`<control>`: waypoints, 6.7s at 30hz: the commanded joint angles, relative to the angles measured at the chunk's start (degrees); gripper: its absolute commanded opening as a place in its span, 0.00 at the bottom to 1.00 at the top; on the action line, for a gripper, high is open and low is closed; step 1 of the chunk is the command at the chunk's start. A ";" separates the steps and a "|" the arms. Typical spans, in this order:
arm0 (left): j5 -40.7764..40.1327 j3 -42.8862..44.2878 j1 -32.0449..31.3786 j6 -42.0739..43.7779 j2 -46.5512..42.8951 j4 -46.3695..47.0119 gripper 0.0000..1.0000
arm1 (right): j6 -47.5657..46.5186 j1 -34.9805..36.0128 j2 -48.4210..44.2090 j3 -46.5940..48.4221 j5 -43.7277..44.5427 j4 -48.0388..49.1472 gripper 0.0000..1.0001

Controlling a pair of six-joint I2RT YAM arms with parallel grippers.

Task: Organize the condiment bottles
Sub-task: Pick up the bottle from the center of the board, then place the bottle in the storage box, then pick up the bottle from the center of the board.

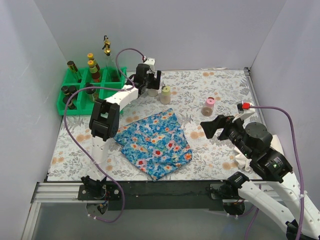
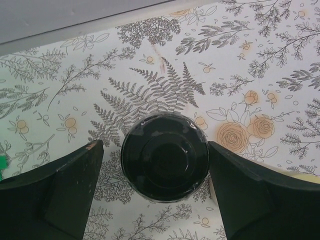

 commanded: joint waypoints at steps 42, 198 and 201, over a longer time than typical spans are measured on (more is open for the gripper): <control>-17.64 -35.84 23.13 -8.41 -49.50 -3.30 0.00 | 5.84 0.10 -7.19 -2.29 -5.24 2.26 0.99; 3.04 8.72 -6.66 -9.17 -3.34 -17.87 0.00 | 0.99 -0.07 3.80 -3.16 11.36 -0.38 0.96; 6.10 1.80 -5.52 -11.66 -9.74 -15.43 0.00 | 1.60 0.10 2.57 -4.32 7.32 2.88 0.95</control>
